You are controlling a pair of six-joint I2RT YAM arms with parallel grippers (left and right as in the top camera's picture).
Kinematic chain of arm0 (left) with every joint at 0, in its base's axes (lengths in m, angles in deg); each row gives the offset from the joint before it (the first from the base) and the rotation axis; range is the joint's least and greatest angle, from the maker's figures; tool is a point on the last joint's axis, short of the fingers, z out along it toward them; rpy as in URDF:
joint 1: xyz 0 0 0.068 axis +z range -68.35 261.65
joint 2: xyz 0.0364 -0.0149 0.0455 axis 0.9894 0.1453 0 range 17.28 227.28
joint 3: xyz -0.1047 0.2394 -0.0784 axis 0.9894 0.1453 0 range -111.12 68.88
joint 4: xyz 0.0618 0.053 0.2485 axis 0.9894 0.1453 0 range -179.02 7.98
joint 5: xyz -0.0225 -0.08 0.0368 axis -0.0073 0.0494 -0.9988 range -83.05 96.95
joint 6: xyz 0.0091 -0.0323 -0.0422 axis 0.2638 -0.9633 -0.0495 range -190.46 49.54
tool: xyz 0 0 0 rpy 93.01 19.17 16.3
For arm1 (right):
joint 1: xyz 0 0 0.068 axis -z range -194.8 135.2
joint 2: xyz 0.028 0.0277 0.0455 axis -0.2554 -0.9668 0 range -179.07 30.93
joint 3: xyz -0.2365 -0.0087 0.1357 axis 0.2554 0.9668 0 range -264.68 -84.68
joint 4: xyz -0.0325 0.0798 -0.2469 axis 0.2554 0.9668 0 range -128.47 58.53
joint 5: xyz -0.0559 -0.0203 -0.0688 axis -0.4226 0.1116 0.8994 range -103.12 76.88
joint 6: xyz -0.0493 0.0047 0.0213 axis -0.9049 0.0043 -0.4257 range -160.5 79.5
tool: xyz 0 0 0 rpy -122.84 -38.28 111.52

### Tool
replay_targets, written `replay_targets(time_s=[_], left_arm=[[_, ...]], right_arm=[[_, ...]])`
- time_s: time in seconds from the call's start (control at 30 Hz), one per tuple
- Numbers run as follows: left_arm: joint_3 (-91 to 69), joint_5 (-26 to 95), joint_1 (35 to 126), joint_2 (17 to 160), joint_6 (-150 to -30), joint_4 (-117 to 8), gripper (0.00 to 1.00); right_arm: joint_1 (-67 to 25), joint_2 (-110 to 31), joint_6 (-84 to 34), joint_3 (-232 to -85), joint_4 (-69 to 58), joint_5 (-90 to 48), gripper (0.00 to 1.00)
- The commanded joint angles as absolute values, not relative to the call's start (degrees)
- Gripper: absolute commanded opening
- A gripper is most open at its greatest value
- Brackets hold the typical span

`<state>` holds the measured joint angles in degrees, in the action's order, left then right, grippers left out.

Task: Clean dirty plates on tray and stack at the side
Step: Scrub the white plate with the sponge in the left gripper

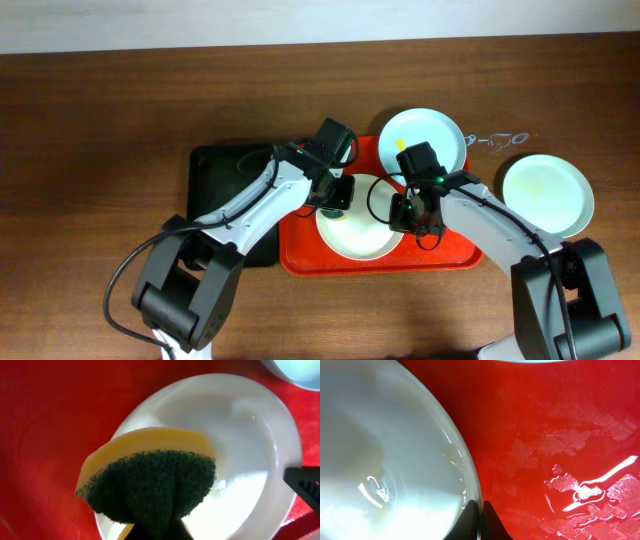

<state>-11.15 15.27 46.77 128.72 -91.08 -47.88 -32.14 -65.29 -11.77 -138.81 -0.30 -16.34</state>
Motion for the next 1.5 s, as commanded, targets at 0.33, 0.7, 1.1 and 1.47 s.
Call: replay_targets(time_s=[0.33, 0.7, 1.1, 1.47], left_arm=[[-10.8, 37.3, 45.0, 140.4, -90.0, -51.3, 0.0], [-12.0, 24.7, 47.9, 131.0, -89.9, -49.7, 0.0], [-9.3, 14.0, 46.3, 130.8, -90.3, -48.4, 0.01], [-4.0, 14.6, 44.5, 130.8, -92.1, -53.6, 0.0]], right_arm=[[-32.8, -65.9, -11.3, -139.6, -0.9, -17.7, 0.04], [-32.8, -65.9, -11.3, -139.6, -0.9, -17.6, 0.04], [-32.8, -65.9, -11.3, -139.6, -0.9, -17.7, 0.04], [-32.8, -65.9, -11.3, -139.6, -0.8, -17.7, 0.04]])
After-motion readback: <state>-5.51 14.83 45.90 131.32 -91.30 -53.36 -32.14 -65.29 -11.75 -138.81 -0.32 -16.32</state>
